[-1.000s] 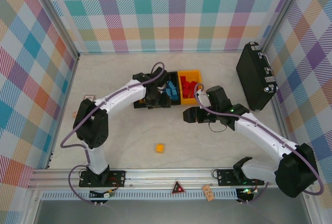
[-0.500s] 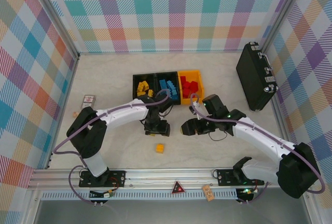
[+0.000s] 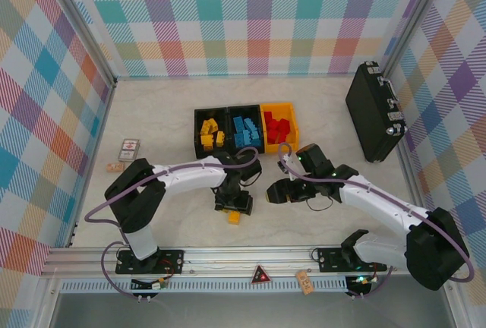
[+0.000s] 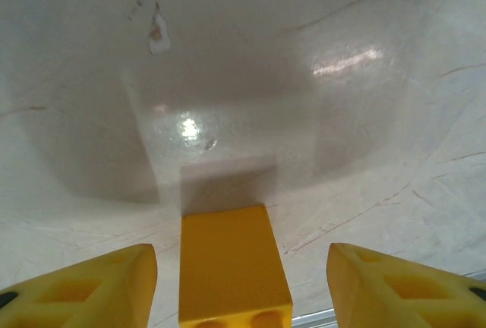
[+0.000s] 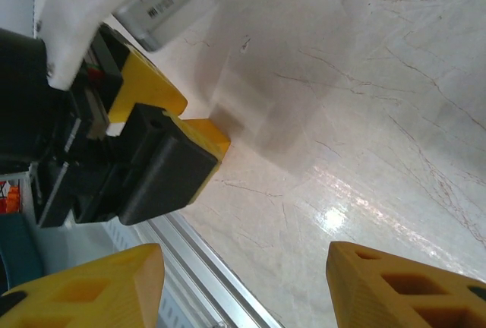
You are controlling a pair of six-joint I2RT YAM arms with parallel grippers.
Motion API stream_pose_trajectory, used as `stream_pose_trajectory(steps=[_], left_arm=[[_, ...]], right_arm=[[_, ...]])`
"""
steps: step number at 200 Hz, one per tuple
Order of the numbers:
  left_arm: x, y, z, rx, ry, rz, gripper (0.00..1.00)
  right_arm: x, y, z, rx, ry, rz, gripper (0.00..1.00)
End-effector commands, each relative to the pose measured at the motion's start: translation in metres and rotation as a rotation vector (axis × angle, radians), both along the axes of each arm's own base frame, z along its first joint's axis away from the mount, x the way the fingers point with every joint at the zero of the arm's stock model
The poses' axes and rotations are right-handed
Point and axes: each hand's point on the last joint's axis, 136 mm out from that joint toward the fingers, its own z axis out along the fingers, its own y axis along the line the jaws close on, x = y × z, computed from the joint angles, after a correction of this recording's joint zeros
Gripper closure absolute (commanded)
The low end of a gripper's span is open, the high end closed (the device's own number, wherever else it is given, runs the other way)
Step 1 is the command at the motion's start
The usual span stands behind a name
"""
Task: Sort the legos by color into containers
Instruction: Pick up the lego from the middle-left of the table.
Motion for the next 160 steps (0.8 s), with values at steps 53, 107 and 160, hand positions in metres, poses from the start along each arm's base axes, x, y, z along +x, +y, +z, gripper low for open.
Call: stream_pose_trajectory(steps=[53, 107, 160], left_arm=[[-0.008, 0.014, -0.002, 0.083, -0.008, -0.007, 0.74], [0.034, 0.034, 0.033, 0.083, -0.124, 0.035, 0.76], [0.097, 0.057, 0.075, 0.03, -0.263, 0.152, 0.74]], right_arm=[[0.002, 0.0, -0.006, -0.007, 0.008, -0.014, 0.41], [0.013, 0.005, 0.013, 0.02, -0.049, -0.036, 0.41], [0.044, 0.02, 0.041, 0.07, -0.145, -0.081, 0.41]])
